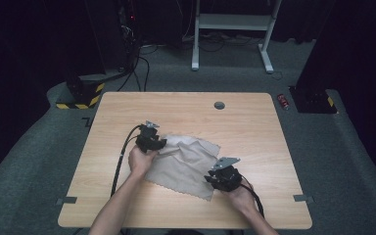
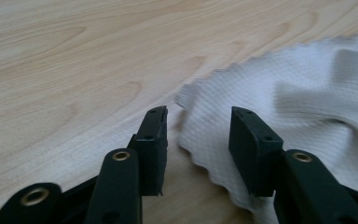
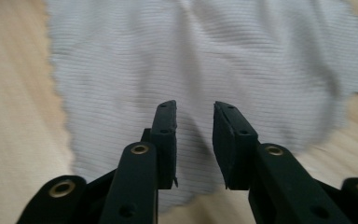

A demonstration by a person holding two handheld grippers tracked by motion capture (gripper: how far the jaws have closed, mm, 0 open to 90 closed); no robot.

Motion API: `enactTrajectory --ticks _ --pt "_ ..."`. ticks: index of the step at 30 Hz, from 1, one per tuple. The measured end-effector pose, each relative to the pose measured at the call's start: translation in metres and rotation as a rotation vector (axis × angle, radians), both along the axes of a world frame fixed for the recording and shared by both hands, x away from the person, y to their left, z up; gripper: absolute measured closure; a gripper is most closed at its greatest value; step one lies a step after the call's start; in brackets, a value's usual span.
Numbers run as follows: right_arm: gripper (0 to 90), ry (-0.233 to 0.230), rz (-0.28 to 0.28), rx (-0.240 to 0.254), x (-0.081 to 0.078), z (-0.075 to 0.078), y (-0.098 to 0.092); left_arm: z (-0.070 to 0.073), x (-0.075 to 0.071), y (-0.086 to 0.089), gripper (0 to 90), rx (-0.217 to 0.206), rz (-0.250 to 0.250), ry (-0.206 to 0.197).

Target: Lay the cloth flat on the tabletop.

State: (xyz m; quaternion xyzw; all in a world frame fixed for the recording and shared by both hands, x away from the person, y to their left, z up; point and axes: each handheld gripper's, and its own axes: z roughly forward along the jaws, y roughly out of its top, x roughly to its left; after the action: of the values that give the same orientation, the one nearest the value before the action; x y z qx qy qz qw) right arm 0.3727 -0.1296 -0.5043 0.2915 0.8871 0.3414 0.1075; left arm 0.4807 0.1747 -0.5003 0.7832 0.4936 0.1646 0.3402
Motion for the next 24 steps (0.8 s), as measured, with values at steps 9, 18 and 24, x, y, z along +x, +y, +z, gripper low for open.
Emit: enactTrajectory --ticks 9,18,24 --pt "67.5 -0.013 0.028 0.010 -0.019 -0.004 0.006 0.020 -0.053 0.016 50.7 0.000 -0.046 -0.054" --pt "72.1 -0.006 0.026 0.003 -0.025 -0.007 -0.003 -0.003 -0.104 0.016 54.3 0.049 -0.130 -0.002" --pt "76.8 -0.025 0.031 -0.022 -0.026 -0.009 -0.003 -0.013 -0.112 0.015 58.1 0.088 -0.135 -0.009"
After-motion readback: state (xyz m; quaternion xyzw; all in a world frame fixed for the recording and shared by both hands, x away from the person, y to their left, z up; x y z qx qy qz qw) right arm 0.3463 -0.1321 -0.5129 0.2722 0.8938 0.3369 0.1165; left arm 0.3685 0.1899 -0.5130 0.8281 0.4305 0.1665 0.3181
